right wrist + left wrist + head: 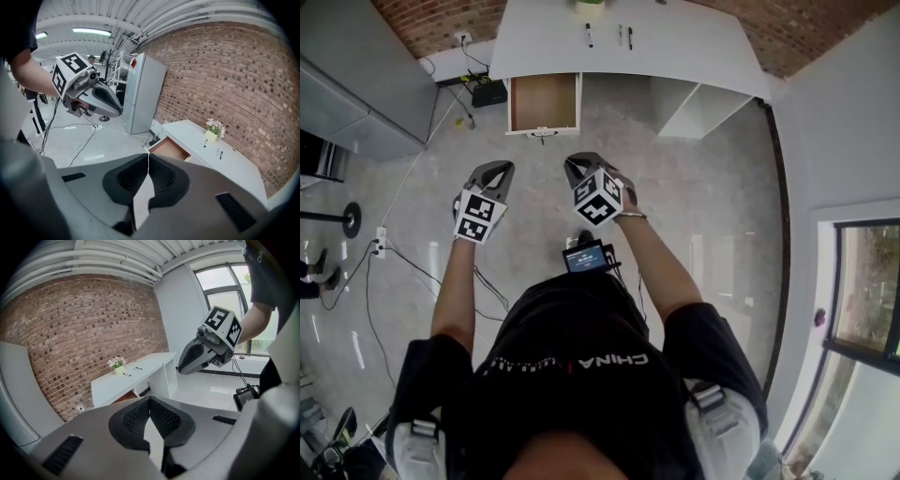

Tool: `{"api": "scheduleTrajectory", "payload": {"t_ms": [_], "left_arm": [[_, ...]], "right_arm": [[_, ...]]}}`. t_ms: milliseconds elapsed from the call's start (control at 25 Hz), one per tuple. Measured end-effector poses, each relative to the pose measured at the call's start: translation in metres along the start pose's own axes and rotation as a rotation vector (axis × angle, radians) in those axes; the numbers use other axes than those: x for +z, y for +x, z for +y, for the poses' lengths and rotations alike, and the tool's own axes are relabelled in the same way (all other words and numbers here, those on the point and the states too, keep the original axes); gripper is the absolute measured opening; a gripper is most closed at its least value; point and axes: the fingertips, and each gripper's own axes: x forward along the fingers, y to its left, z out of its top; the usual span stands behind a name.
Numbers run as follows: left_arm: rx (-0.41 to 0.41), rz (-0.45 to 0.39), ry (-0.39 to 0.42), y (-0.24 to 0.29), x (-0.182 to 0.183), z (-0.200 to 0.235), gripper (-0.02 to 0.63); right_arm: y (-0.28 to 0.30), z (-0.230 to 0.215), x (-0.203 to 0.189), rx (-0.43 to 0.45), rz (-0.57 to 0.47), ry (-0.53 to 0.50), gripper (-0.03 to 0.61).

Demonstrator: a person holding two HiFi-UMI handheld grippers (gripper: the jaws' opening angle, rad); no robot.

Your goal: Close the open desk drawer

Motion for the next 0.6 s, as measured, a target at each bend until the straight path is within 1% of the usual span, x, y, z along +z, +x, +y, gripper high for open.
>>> {"api": "scheduleTrajectory", "payload": {"t_ms": [160, 320, 600], "left_arm": [[0.024, 0.002, 0.002, 0.035, 0.024, 0.021, 0.012], [0.044, 0.011, -0.004, 0.061, 0.039, 0.036, 0.012], [0.04, 0.025, -0.004, 0.08, 0.043, 0.061, 0.012]], "right_arm": [[0.018, -0.046, 0.01, 0.014, -0.02, -0.007, 0.017], [0.032, -0.078, 0.016, 0.039, -0.027, -0.026, 0.017], [0.056, -0.101, 0.031, 0.055, -0.024, -0.041, 0.017]]}}
